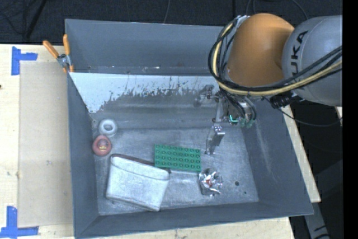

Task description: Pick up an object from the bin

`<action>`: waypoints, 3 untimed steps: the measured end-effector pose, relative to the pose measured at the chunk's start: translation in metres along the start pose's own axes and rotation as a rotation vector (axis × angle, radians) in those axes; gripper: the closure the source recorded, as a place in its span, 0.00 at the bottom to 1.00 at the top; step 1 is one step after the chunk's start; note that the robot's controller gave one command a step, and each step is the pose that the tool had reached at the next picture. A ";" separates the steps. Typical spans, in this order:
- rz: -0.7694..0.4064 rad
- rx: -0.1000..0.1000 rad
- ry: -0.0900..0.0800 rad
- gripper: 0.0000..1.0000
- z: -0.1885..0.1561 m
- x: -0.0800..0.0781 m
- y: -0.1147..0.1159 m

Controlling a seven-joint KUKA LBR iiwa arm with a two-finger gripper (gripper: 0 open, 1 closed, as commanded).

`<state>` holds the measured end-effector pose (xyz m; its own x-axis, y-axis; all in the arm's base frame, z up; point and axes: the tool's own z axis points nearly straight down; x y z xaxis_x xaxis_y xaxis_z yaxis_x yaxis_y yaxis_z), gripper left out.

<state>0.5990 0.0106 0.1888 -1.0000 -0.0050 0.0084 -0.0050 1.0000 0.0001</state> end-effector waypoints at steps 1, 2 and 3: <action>0.059 -0.001 -0.014 0.00 0.120 0.006 0.038; 0.041 0.000 -0.009 0.00 0.088 0.022 0.048; 0.107 0.000 -0.006 0.00 0.090 0.025 0.045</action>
Offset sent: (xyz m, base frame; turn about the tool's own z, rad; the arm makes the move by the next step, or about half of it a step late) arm -0.0082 0.0374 -0.1188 0.0583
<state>0.5725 0.0553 0.0993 -0.9947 0.1023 0.0023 0.1023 0.9948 0.0000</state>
